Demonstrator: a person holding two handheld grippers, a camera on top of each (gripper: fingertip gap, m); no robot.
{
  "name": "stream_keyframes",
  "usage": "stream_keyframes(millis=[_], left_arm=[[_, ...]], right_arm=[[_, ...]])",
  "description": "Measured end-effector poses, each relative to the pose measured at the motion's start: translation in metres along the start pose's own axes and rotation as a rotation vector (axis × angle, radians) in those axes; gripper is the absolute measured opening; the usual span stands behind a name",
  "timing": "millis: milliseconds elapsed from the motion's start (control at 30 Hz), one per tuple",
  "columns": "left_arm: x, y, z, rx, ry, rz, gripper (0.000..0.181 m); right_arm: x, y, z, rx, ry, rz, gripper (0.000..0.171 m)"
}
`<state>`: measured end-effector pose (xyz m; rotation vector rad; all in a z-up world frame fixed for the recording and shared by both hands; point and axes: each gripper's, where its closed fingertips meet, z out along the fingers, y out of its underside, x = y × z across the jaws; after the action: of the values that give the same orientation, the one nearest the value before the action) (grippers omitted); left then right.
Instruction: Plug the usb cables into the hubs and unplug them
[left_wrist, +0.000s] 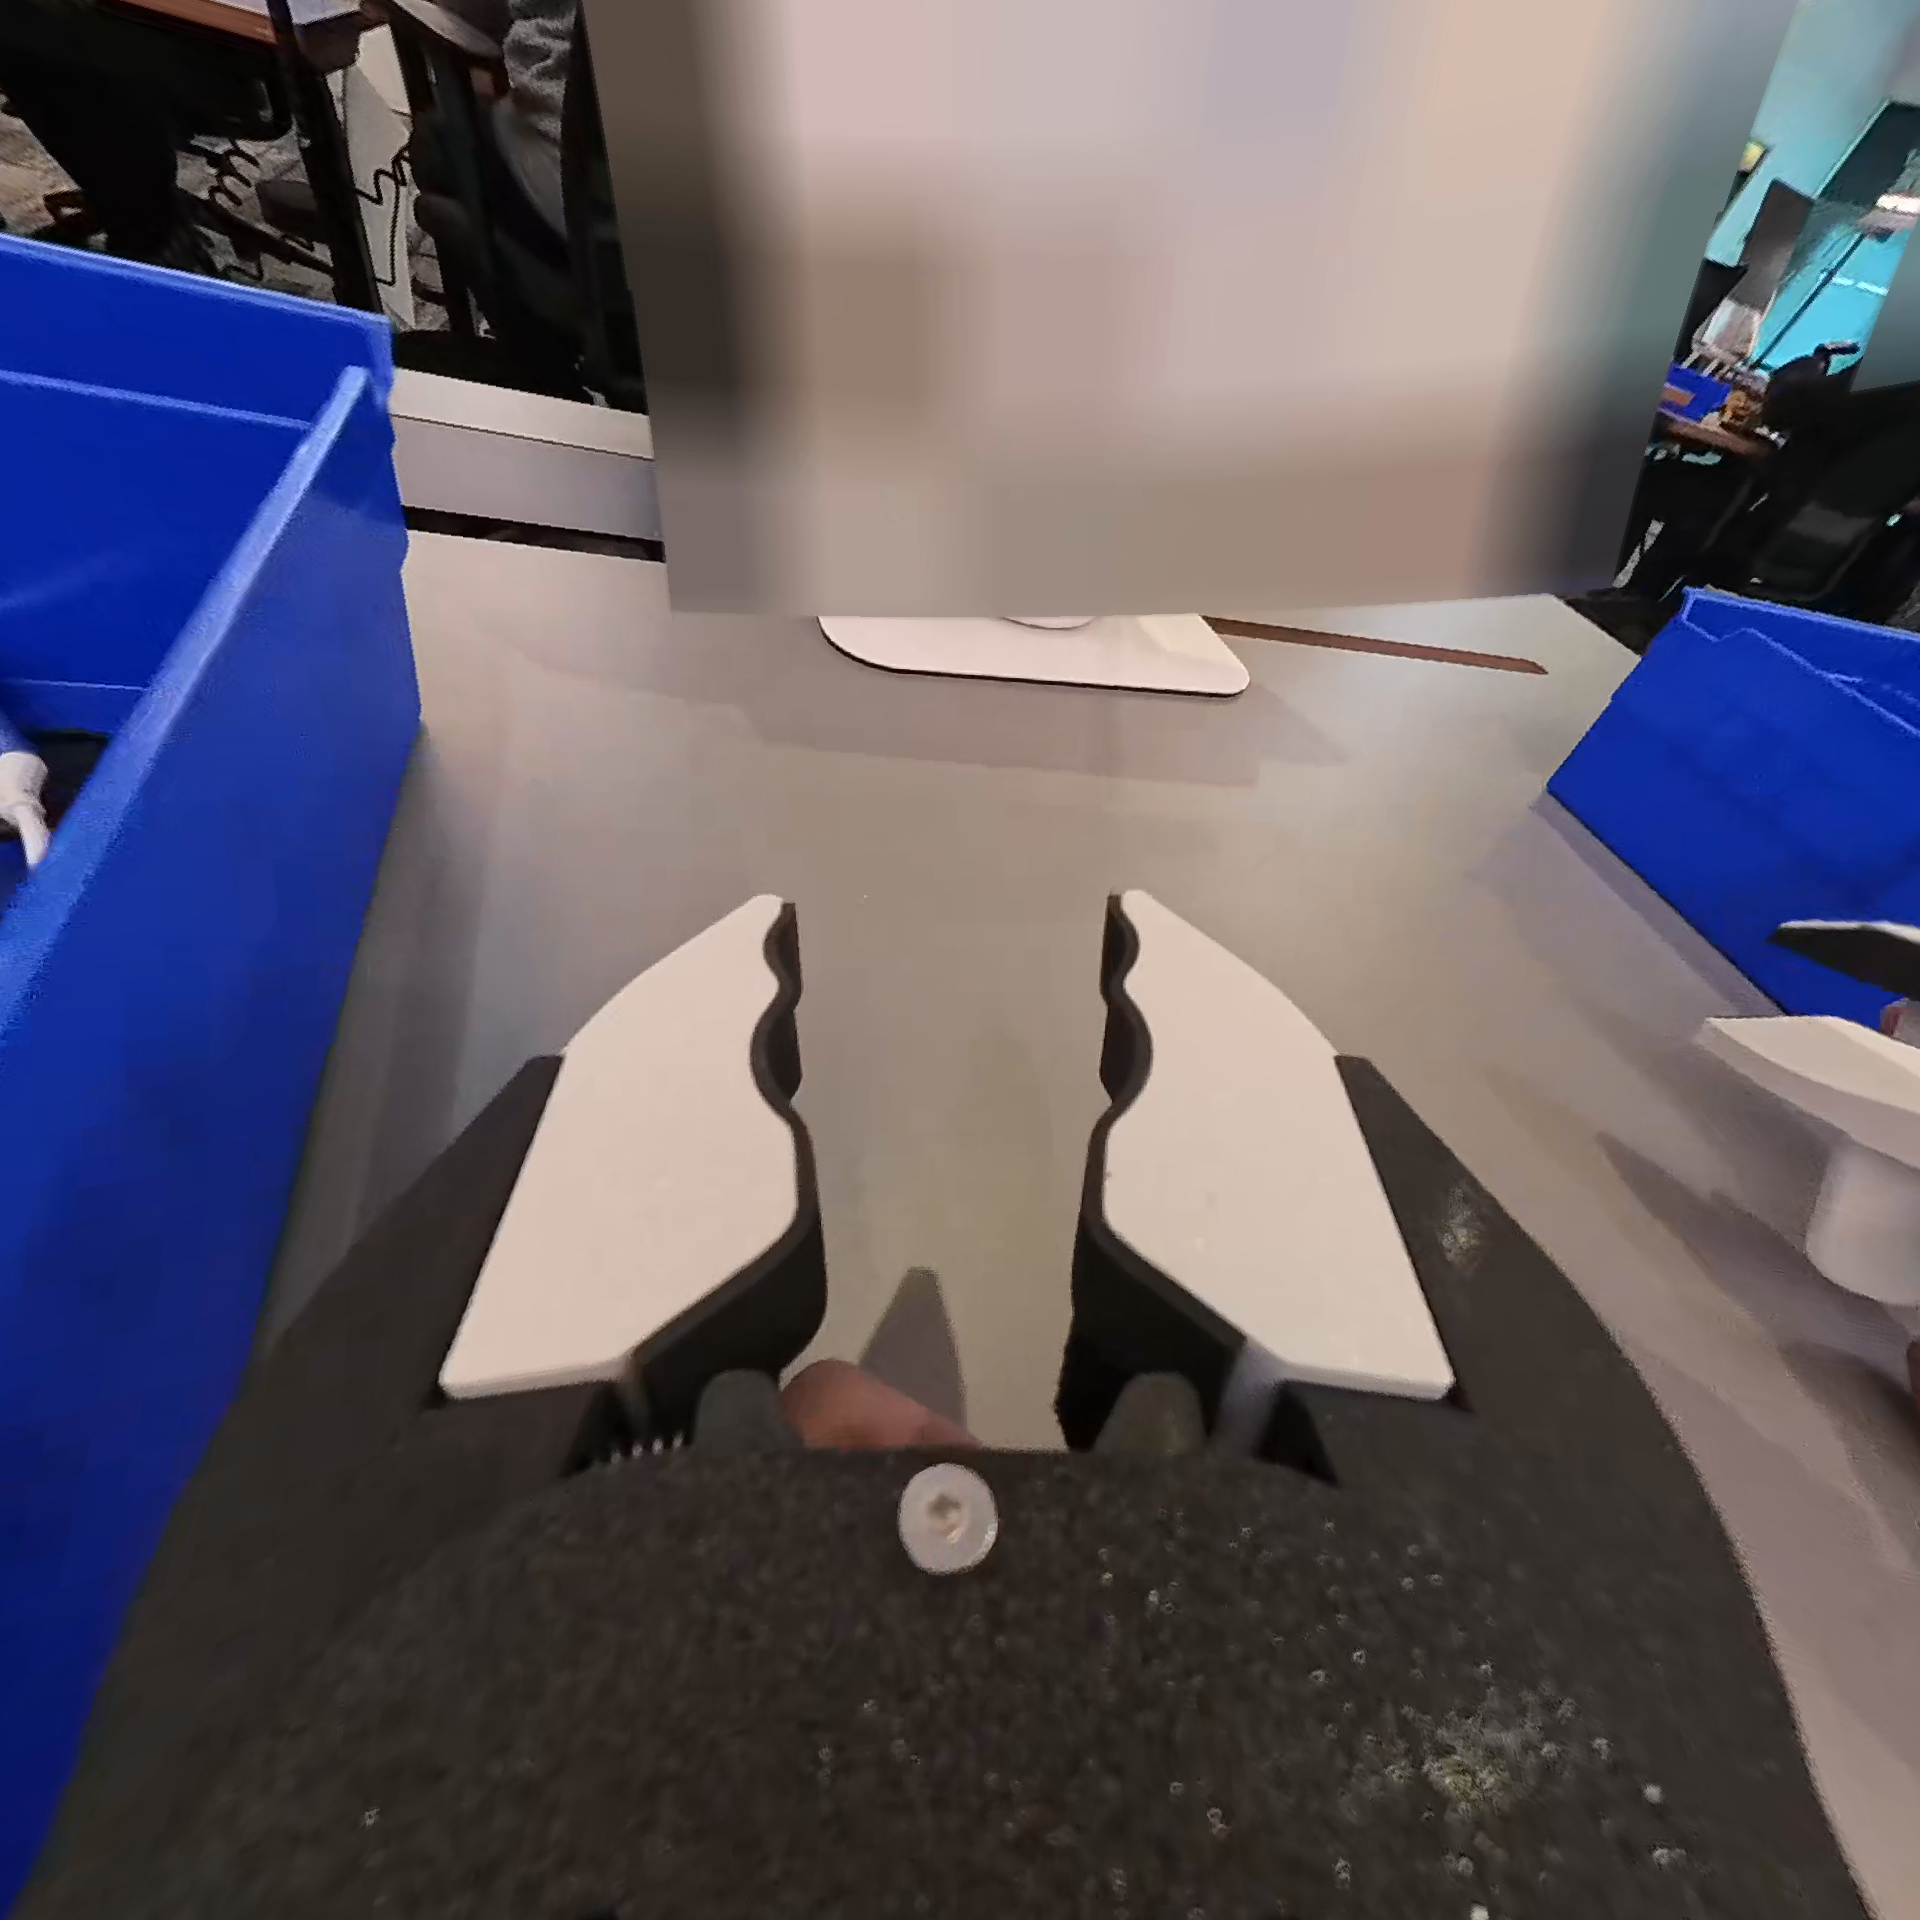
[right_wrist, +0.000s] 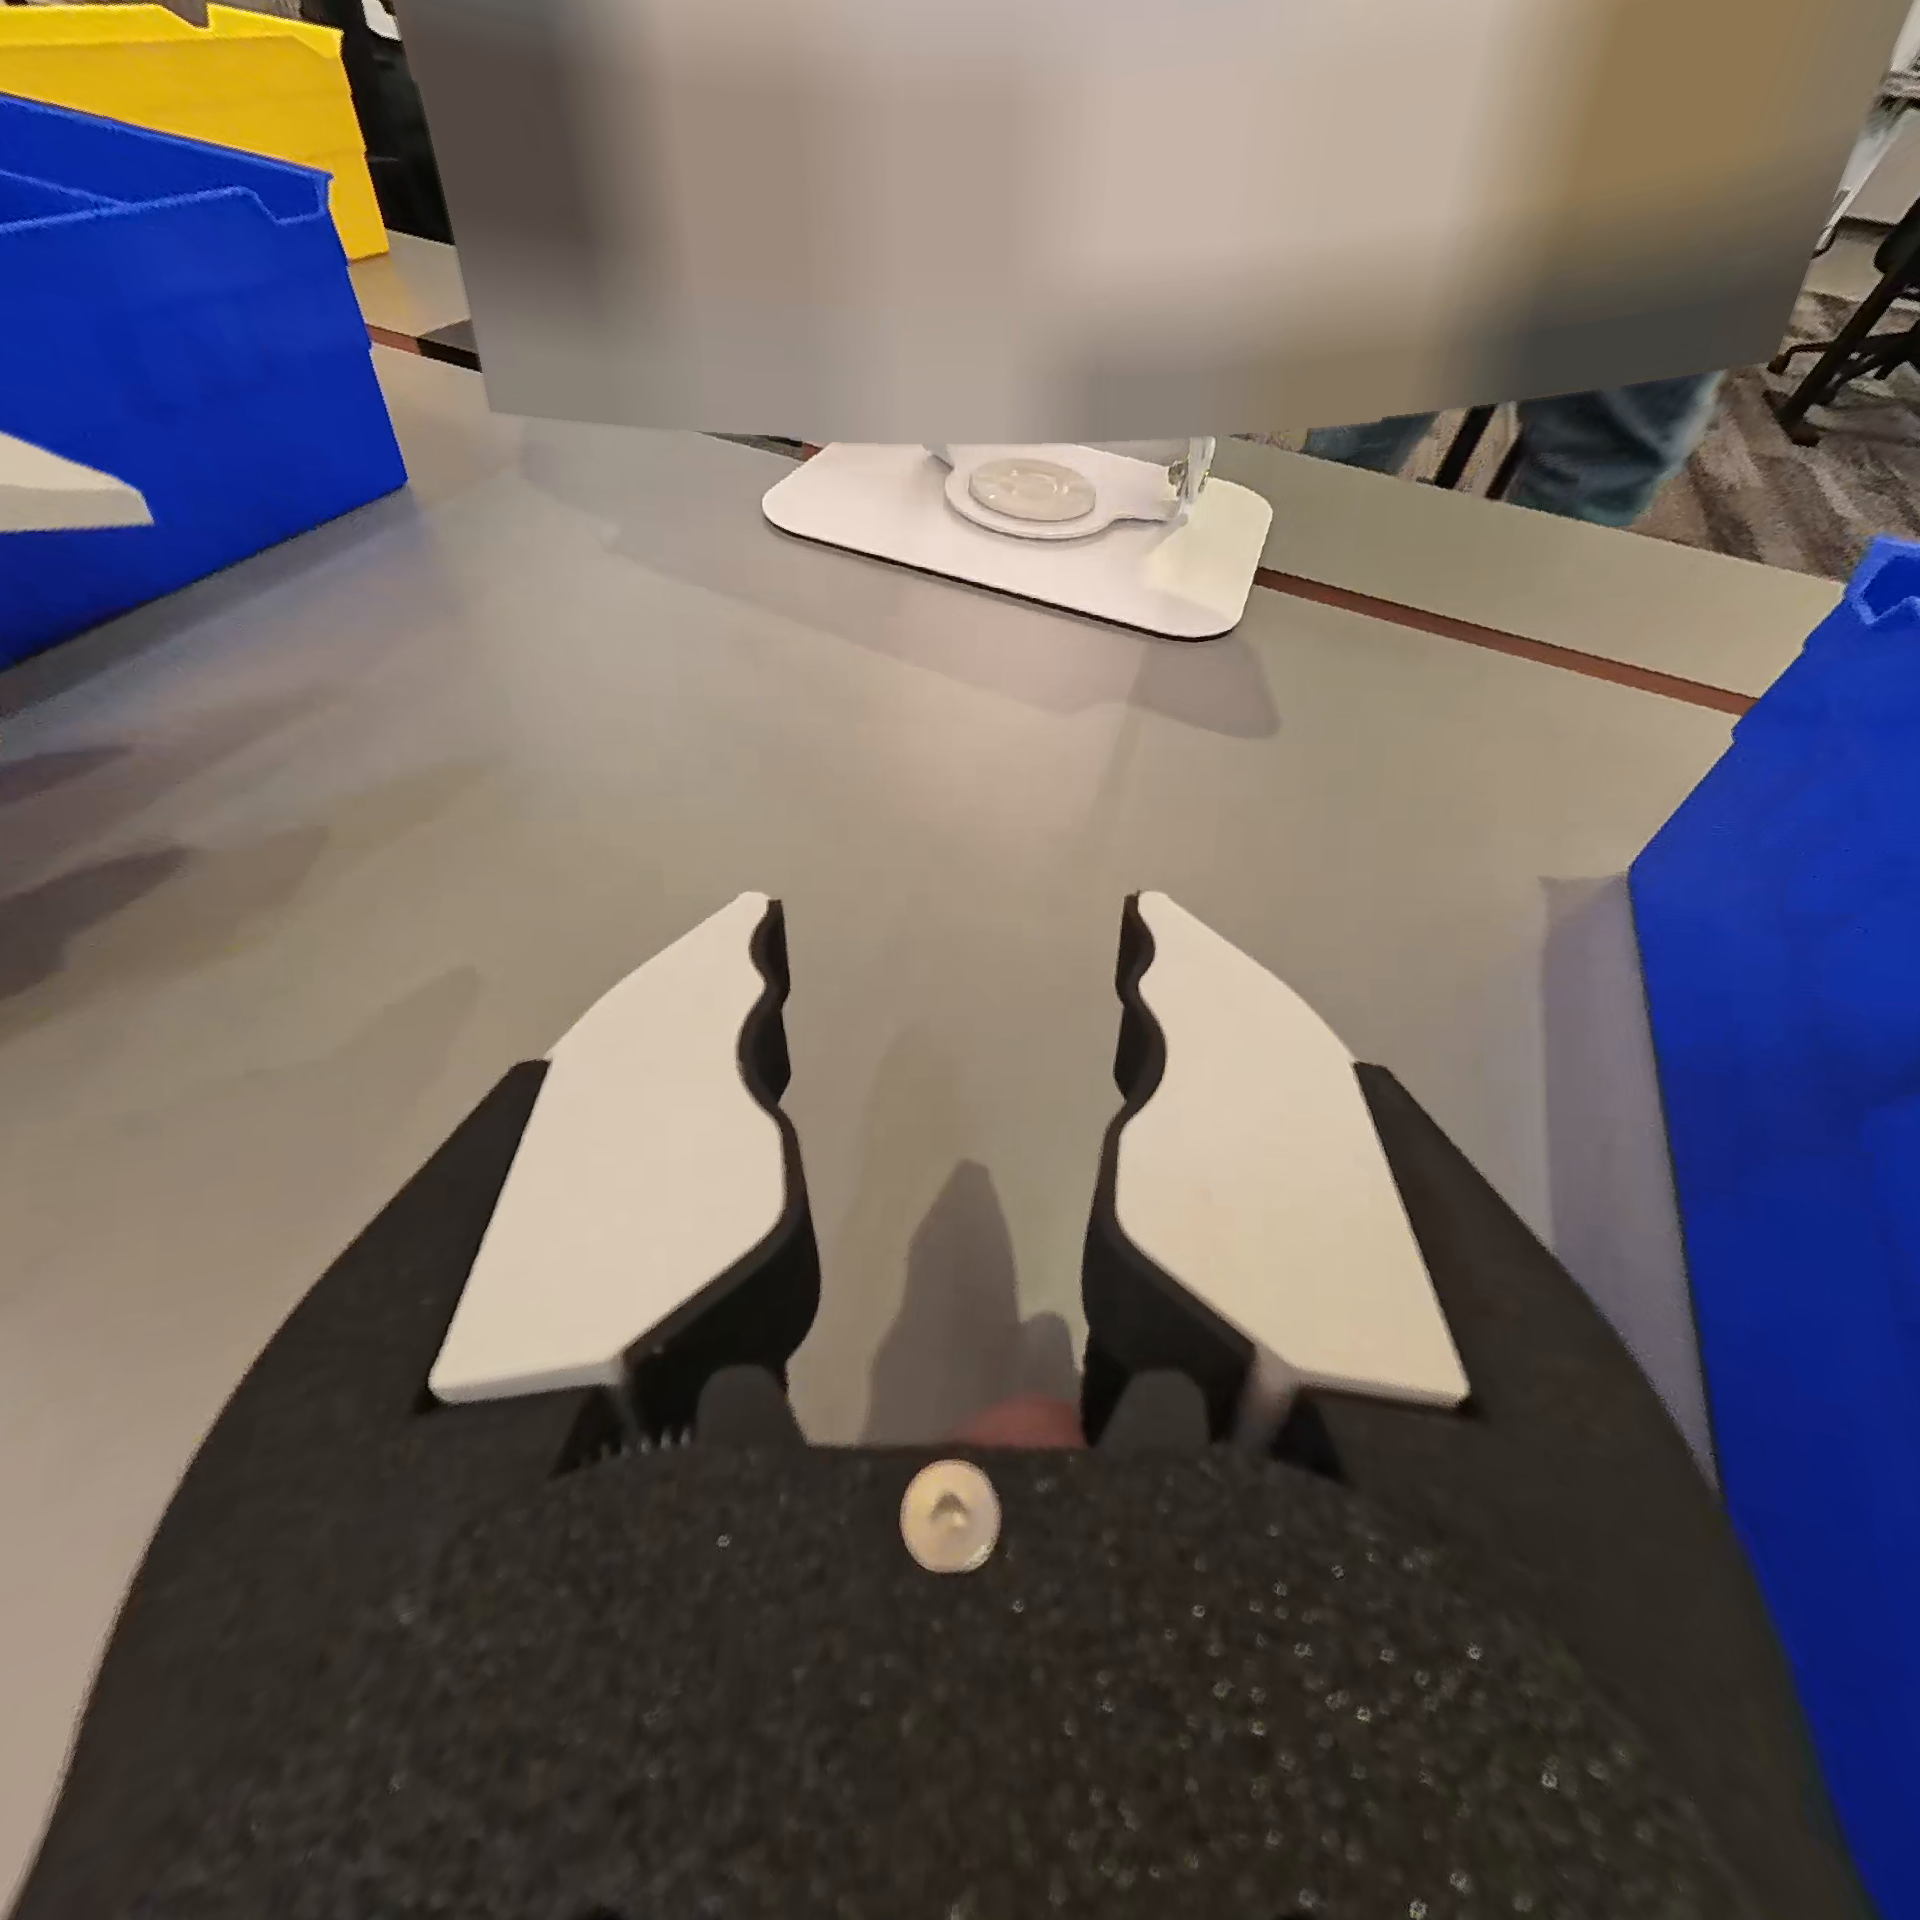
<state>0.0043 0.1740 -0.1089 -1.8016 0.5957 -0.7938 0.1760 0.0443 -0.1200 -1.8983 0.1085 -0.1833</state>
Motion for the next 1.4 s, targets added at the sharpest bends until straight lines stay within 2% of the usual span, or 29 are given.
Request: stream_keyframes(millis=[333,1200,1233,1300,1333,1400], left_arm=[[0.006,0.002,0.001,-0.006,-0.029,0.092,0.039],[0.008,0.004,0.002,-0.016,-0.051,0.131,0.029],[0.005,0.004,0.002,-0.018,-0.073,0.13,0.029],[0.0,0.004,0.004,-0.028,-0.111,0.129,0.029],[-0.001,0.005,0.004,-0.031,-0.128,0.134,0.028],[-0.003,0.004,0.003,-0.025,-0.156,0.142,0.022]], right_arm=[[0.001,0.003,0.002,-0.021,-0.028,0.042,0.059],[-0.009,0.003,0.001,-0.028,-0.057,-0.018,0.05],[-0.017,0.002,-0.001,-0.015,-0.099,-0.044,0.042],[-0.067,-0.011,-0.019,0.094,-0.314,-0.216,0.006],[-0.104,-0.018,-0.038,0.166,-0.426,-0.367,0.0],[-0.182,-0.02,-0.078,0.255,-0.563,-0.75,0.0]])
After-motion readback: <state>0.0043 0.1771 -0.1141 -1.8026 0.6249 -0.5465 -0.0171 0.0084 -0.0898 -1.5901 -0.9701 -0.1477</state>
